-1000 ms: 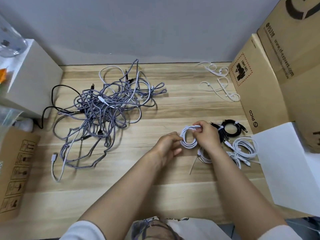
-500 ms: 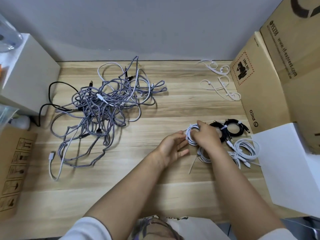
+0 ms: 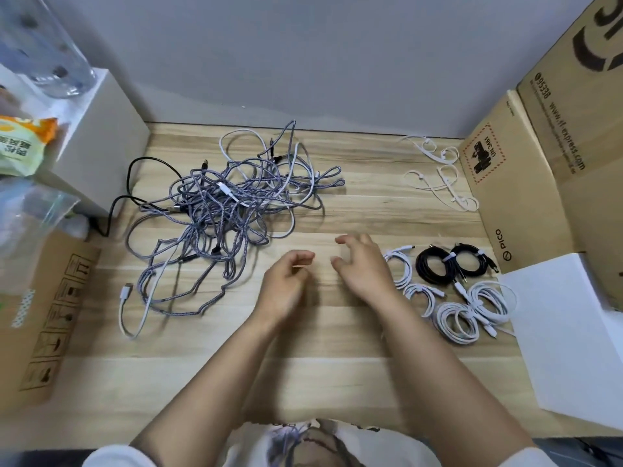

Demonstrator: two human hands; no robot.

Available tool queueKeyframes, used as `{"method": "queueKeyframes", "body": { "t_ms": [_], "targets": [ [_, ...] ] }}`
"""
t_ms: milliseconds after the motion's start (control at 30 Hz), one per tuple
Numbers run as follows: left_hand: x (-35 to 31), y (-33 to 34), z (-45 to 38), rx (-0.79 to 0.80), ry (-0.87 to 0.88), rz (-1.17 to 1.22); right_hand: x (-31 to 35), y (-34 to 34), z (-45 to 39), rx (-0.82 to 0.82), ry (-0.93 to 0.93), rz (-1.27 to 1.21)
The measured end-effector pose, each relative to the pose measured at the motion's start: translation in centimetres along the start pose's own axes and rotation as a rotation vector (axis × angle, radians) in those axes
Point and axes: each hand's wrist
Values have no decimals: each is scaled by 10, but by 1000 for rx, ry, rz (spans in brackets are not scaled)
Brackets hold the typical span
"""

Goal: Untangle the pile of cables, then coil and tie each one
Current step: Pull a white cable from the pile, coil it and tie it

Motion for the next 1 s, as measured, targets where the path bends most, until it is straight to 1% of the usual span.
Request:
{"method": "queueKeyframes", "body": {
  "t_ms": [100, 133, 167, 200, 267, 300, 333, 433, 500, 533, 567, 600, 667, 733, 833, 933, 1000],
  "targets": [
    [9, -26, -2, -142, 362, -681, 28, 19, -10, 75, -122, -23],
    [8, -33, -4, -168, 424, -846, 39, 26, -15, 100, -173, -3],
    [9, -39, -8, -153, 426, -972, 47, 34, -21, 125, -218, 20],
    [8, -41, -13, -104, 383, -1075, 52, 39, -25, 160, -244, 58],
    [15, -51, -24, -4, 238, -1248, 59, 51, -36, 241, -261, 173],
    [18, -56, -29, 22, 202, -1330, 59, 55, -40, 271, -262, 240],
    [20, -61, -31, 50, 191, -1394, 58, 58, -42, 265, -273, 305],
    [22, -71, -36, 104, 225, -1463, 49, 61, -42, 82, -351, 449],
    [24, -76, -41, 122, 233, -1486, 46, 60, -37, 68, -391, 486],
    [26, -79, -44, 136, 229, -1492, 46, 60, -33, 80, -402, 450],
    [28, -81, -48, 146, 224, -1498, 46, 59, -28, 72, -414, 363],
    [30, -84, -52, 147, 212, -1503, 47, 57, -19, 30, -433, 244],
    [31, -87, -59, 137, 196, -1475, 52, 49, -1, -116, -457, 34],
    [30, -89, -65, 141, 190, -1436, 60, 35, 16, -288, -481, -84],
    [27, -91, -74, 151, 155, -1420, 77, 2, 38, -454, -491, -252],
    [15, -91, -77, 177, 113, -1422, 91, -35, 62, -501, -563, -471],
    [7, -90, -84, 216, 20, -1333, 96, -54, 73, -497, -620, -545]
  ]
}}
Point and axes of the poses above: each hand's wrist, its own z-axis away from the middle knuckle, its own y-axis out of the palm, x = y × z, and after that the axes turned 7 degrees about z, right-handed
